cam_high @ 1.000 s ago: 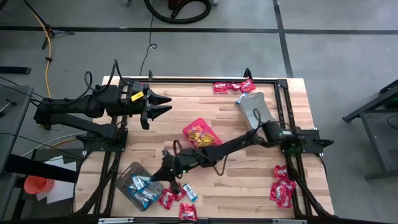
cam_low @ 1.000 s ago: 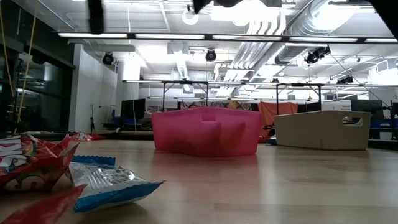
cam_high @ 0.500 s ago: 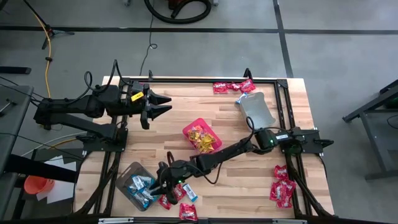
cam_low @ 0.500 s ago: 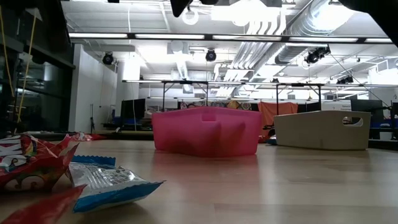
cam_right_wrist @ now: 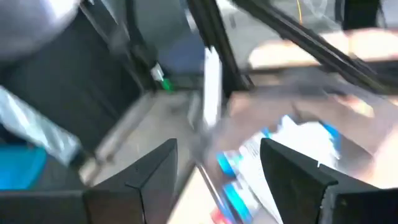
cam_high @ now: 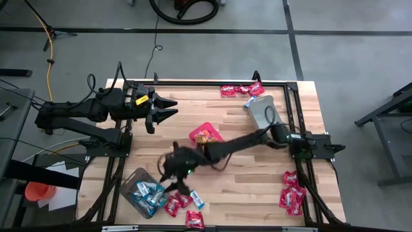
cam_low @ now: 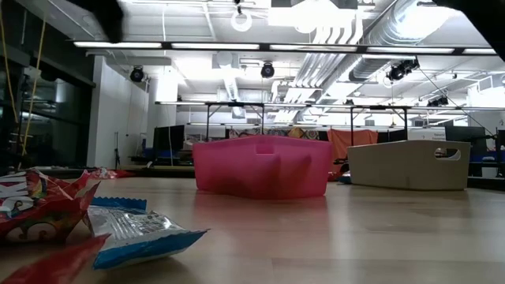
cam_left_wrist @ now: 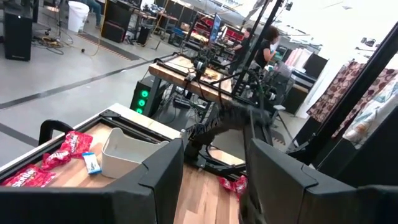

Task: Sort candy
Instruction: Put the blue candy into the black bin

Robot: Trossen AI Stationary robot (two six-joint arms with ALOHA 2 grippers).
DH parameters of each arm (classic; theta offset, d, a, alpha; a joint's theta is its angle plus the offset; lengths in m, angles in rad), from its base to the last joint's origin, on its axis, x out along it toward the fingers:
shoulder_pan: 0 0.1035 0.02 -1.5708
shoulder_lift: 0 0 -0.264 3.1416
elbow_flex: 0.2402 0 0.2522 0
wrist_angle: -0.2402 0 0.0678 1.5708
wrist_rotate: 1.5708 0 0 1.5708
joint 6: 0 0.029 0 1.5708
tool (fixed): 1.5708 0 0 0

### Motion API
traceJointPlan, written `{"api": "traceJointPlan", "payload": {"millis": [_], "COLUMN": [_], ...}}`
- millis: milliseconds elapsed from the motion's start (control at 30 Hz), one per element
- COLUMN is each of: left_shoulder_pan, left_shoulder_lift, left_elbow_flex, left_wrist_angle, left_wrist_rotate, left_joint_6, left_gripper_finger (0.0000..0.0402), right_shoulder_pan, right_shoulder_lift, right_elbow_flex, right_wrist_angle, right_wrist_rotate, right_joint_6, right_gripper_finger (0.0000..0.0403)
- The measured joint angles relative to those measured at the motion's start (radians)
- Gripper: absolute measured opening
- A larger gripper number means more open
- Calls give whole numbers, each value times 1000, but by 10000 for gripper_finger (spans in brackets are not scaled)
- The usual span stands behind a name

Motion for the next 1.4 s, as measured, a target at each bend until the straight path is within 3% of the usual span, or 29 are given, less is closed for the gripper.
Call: {"api": "traceJointPlan", "payload": {"millis": [133,267,400,600,767,900,1033,1133,1267,1400], "left_shoulder_pan": [0,0,0,0,0,0,0,0,0,12], "left_shoulder_lift": [0,0,0,0,6,27,61,88,120,126], "left_elbow_flex": [0,0,0,0,0,0,0,0,-9,-110], "left_wrist_angle": [0,0,-3,-2,-1,-2,0,-5,-99,-92], "left_wrist_rotate": [0,0,-20,-23,-30,-72,-94,-69,37,95], "left_joint_6": [0,23,28,32,73,105,117,121,210,191], "left_gripper_finger": [170,170,170,170,170,170,170,170,170,170], "right_shoulder_pan": [-40,-72,-101,-101,-42,23,47,21,-66,-192], "right_shoulder_lift": [-113,-228,-359,-692,-1010,-1198,-1288,-1295,-1258,-1195], "right_elbow_flex": [-1,-3,-117,-595,-1019,-1215,-1286,-1281,-1202,-1071], "right_wrist_angle": [-340,-670,-841,-749,-528,-427,-403,-390,-390,-430], "right_wrist_rotate": [22,117,167,238,350,427,491,507,534,562], "right_joint_6": [-190,-340,-373,-194,155,420,557,564,532,470], "right_gripper_finger": [225,225,225,225,225,225,225,225,225,225]}}
